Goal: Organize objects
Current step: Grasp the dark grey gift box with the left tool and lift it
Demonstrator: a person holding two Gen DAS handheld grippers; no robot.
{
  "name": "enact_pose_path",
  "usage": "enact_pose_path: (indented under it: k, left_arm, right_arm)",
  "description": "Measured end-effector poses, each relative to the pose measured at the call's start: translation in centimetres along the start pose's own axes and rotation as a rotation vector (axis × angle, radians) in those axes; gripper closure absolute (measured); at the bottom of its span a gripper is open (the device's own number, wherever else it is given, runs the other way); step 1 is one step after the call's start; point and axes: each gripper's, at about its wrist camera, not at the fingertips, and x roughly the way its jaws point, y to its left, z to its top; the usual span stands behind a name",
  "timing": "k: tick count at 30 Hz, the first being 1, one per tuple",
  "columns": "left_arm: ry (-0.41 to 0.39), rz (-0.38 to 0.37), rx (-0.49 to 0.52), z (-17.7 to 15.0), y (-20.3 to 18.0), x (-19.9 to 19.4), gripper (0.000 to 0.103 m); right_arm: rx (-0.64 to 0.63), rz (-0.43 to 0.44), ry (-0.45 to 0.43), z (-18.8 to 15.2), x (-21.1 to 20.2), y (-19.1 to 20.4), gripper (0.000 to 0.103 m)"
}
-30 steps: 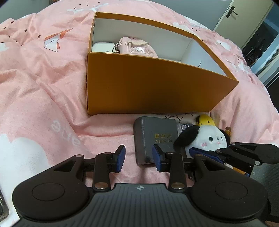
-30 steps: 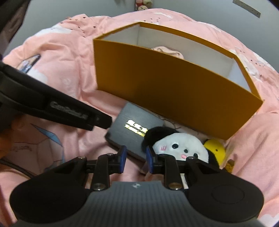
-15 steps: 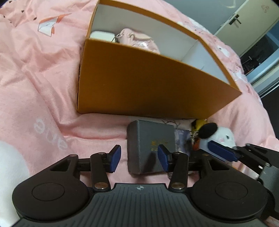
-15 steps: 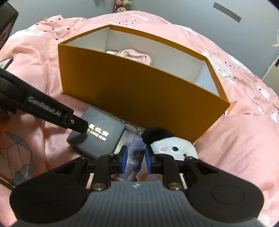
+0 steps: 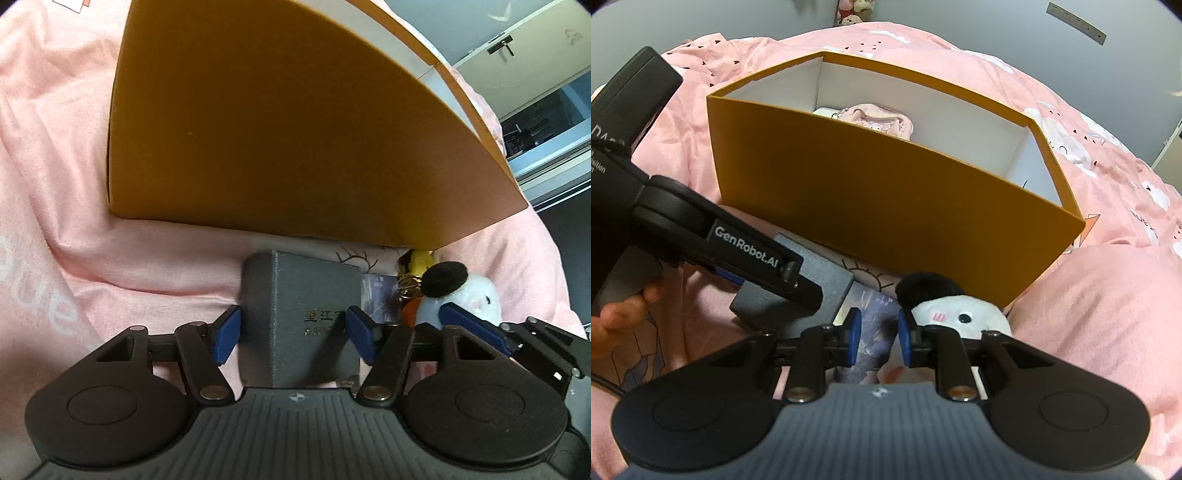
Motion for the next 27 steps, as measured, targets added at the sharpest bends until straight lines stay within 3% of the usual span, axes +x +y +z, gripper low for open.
enact_pose_path:
  k: [5,9,11,14,19,27]
  left_arm:
    - [-0.050,0.003,-0.007,-0.2,-0.7,-1.9,0.054]
    - [-0.115,0.079,0.034,-0.9,-1.6,-4.2,0.055]
    - [-0.145,0.127,0.051,-1.1,-1.9,-5.2,0.056]
    - [-0.164,0.174,0.070,-1.3,-2.0,-6.2,0.056]
    - [-0.175,0.188,0.067,-1.6,-2.1,-6.0,0.056]
    - [-0.173,0.164,0.040,-1.7,-0.4,-7.1,0.055]
  right_arm:
    - [-0.019,0.006,0.014,0.2,0.2,0.4,0.081]
    - [-0.068,0.021,0.048,0.6,0.6,1.5,0.075]
    - [-0.093,0.033,0.064,0.6,0.7,2.2,0.063]
    - [-0.134,0.028,0.088,1.0,1.3,3.4,0.055]
    - [-0.228,-0.032,0.152,1.6,2.7,5.7,0.048]
    - [-0.426,-0.183,0.222,1.0,5.8,8.8,0.048]
